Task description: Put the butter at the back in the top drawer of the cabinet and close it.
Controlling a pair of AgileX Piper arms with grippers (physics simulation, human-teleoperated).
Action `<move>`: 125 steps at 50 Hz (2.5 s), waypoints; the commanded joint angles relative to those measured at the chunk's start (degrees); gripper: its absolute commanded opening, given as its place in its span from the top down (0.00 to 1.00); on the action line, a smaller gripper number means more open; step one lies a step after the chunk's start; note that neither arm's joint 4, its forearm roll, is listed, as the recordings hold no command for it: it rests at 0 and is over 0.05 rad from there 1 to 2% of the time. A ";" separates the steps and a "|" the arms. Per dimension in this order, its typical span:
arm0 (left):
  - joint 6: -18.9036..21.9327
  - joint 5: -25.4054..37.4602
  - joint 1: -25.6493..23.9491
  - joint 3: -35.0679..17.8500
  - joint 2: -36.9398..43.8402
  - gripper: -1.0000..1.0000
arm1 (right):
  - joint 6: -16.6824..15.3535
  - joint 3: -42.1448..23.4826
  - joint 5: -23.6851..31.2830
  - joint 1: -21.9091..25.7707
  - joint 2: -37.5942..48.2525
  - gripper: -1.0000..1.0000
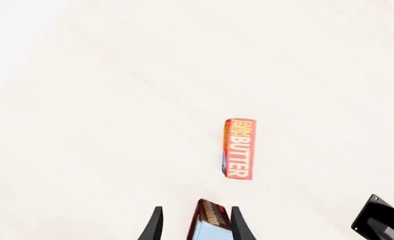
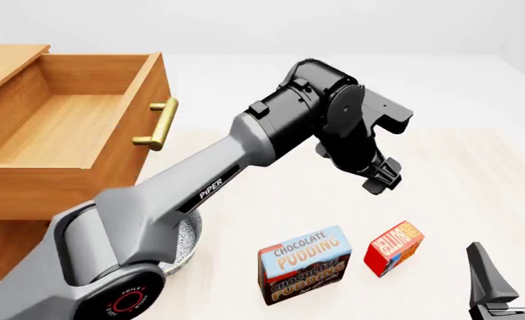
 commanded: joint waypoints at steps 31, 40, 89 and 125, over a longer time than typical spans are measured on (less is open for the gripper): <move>-1.31 0.47 -4.51 -3.15 6.24 0.00 | 0.00 0.00 0.00 0.00 0.00 0.00; -1.24 0.47 -4.64 -4.01 7.54 0.00 | 0.00 0.00 0.00 0.00 0.00 0.00; -2.48 0.48 -6.22 -8.59 13.72 0.00 | 0.00 0.00 0.00 0.00 0.00 0.00; -3.33 0.48 -7.15 -11.71 18.08 0.00 | 0.00 0.00 0.00 0.00 0.00 0.00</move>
